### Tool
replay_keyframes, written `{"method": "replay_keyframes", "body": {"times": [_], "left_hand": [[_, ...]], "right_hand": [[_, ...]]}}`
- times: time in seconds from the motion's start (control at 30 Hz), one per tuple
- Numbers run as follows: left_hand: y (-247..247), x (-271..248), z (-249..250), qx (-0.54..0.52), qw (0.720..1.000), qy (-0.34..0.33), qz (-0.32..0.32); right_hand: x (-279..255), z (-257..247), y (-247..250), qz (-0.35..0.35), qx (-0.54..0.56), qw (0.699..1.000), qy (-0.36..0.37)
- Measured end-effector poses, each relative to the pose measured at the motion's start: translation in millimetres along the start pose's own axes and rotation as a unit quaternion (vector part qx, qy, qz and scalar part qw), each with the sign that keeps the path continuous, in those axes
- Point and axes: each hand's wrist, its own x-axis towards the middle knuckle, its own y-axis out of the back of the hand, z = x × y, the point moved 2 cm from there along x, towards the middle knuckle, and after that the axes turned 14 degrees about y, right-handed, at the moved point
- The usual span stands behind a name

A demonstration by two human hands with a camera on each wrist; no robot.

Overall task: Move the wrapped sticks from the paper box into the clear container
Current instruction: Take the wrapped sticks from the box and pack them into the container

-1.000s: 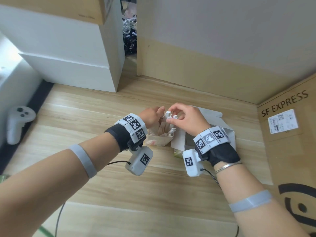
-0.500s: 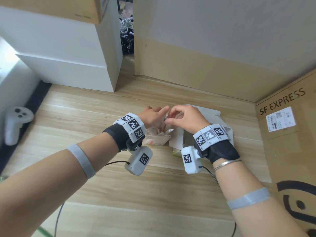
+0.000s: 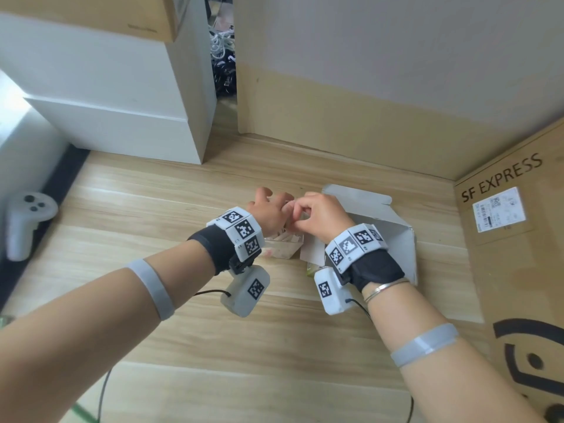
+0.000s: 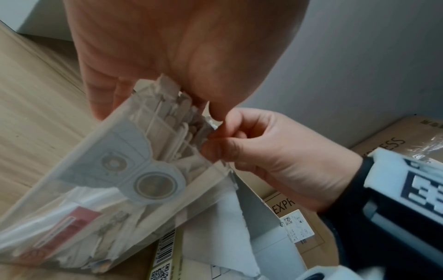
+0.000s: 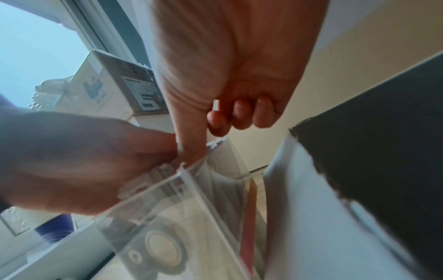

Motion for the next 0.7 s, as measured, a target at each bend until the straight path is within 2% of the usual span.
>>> {"method": "replay_keyframes", "body": {"times": [0.17,0.27,0.33,0.47,0.57,0.7], "left_hand": [[0,-4,3,0.040,0.999,0.001,0.033],[0,-6,5,0.032,0.999,-0.003,0.034],[2,-11,14,0.029,0.998,-0.018,0.057],[-2,-21,42,0.043,0.993,-0.068,0.090],[-11,-25,60,0.029,0.991,-0.102,0.079],[-26,-35,78,-0.012,0.993,-0.113,0.016]], "right_hand": [[-2,1,9,-0.033,-0.003,0.999,-0.016],[-14,10,23,0.014,0.016,0.999,-0.034],[-21,20,32,0.042,0.011,0.997,-0.056],[-35,35,40,0.014,-0.017,0.996,-0.085],[-46,42,44,0.008,-0.018,0.995,-0.096],[-61,54,49,0.004,-0.003,0.994,-0.112]]}}
